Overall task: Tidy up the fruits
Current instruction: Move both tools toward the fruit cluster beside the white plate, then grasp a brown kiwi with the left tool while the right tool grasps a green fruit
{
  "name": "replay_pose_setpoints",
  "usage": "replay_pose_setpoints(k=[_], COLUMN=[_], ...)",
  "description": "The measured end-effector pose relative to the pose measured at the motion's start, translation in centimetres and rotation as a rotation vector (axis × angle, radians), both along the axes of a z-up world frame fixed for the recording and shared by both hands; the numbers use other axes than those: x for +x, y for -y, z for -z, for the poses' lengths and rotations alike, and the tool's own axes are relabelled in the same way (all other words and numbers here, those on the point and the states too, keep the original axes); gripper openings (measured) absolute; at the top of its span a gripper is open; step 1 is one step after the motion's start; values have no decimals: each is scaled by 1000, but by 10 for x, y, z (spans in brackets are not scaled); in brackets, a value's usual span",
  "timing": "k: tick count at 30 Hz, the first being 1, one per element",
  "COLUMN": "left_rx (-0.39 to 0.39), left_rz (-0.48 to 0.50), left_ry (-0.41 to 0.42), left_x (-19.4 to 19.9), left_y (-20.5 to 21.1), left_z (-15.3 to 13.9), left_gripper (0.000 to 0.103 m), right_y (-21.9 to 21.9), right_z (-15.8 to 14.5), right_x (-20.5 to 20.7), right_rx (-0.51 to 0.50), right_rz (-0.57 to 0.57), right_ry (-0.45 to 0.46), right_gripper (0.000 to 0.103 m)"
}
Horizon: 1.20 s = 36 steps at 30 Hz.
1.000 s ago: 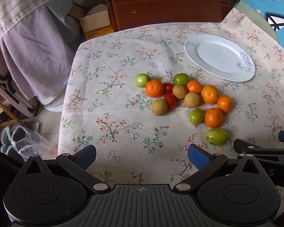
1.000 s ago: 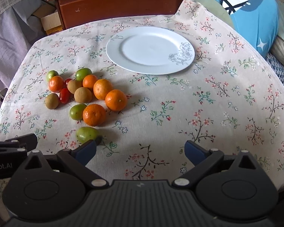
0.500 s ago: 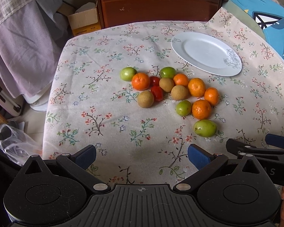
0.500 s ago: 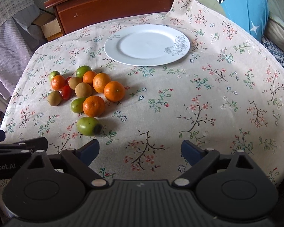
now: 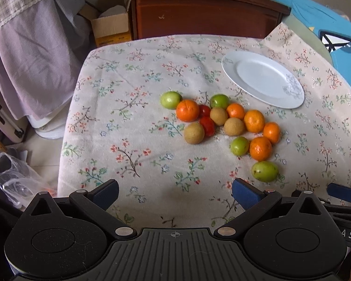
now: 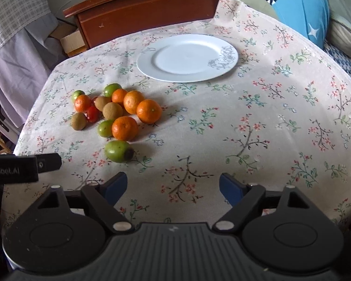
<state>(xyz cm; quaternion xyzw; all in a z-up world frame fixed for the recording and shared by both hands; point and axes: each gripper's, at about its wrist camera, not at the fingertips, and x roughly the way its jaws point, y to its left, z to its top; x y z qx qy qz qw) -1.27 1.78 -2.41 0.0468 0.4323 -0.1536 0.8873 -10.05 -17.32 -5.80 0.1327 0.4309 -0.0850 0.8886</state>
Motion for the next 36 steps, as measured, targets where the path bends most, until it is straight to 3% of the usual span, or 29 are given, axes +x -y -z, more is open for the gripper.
replay_pose_setpoints(k=[8,14,22,36], left_rx=[36,24,53,25], left_rz=[18,38,120,137], left_ry=[57,44,92,51], left_x=[16,38,45,61], left_y=[-3,6,24,31], left_z=[-9,-2,8,28], left_gripper=[102,101,101,80], right_y=[-10,-15,-25,-28], right_z=[1,2,4,15], right_x=[9,16,25,41], right_rx=[36,53,43,49], right_rz=[-56,-80,-122,-121], right_ry=[35,49,66,69], right_gripper=[61,61,61,53])
